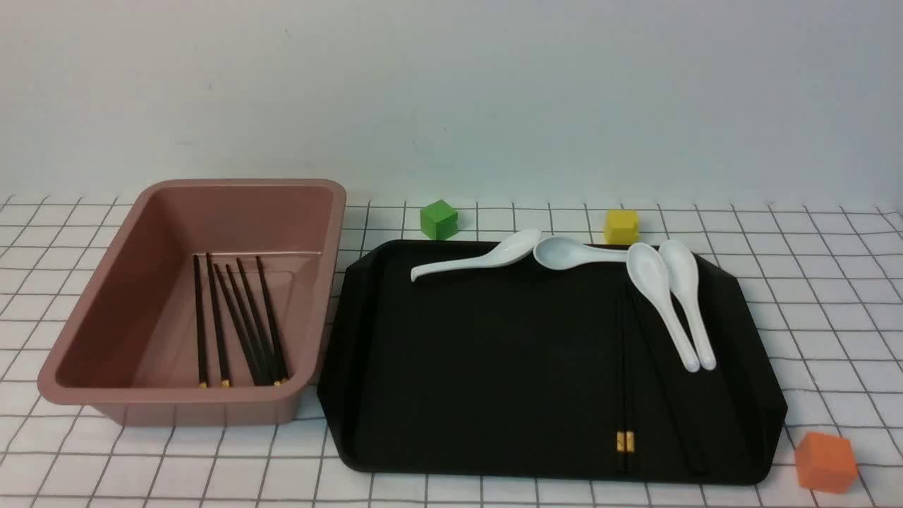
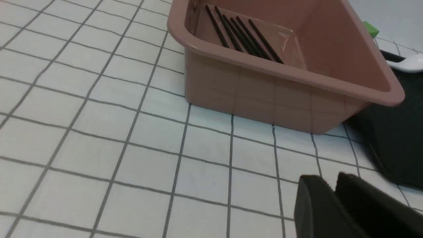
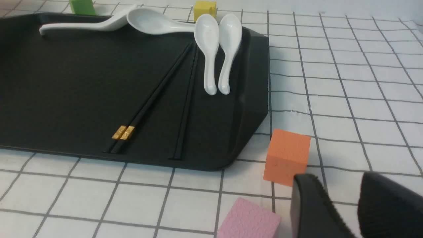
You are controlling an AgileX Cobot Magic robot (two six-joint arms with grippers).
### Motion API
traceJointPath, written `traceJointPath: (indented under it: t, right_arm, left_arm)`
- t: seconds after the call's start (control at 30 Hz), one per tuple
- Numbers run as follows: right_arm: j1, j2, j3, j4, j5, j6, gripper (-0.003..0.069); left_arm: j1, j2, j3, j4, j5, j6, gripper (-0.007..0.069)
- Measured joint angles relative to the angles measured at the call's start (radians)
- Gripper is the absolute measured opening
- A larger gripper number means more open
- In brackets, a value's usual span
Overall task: On white black tablecloth take chopsticks from black tray and put them in box.
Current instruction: 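Move the gripper over the chopsticks on the black tray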
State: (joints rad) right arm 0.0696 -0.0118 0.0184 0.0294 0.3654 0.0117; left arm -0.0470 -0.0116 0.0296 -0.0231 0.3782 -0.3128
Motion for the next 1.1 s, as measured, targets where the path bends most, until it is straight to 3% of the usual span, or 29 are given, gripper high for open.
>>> traceJointPath:
  t: [1.0, 1.1]
  right_arm:
    - [0.000, 0.000, 0.000, -0.005, 0.000, 0.000, 0.0240]
    - [0.000, 0.000, 0.000, 0.045, -0.015, 0.046, 0.0240]
  left_arm:
    - [0.000, 0.000, 0.000, 0.000, 0.000, 0.000, 0.0134]
    - [0.000, 0.000, 0.000, 0.000, 0.000, 0.000, 0.0136]
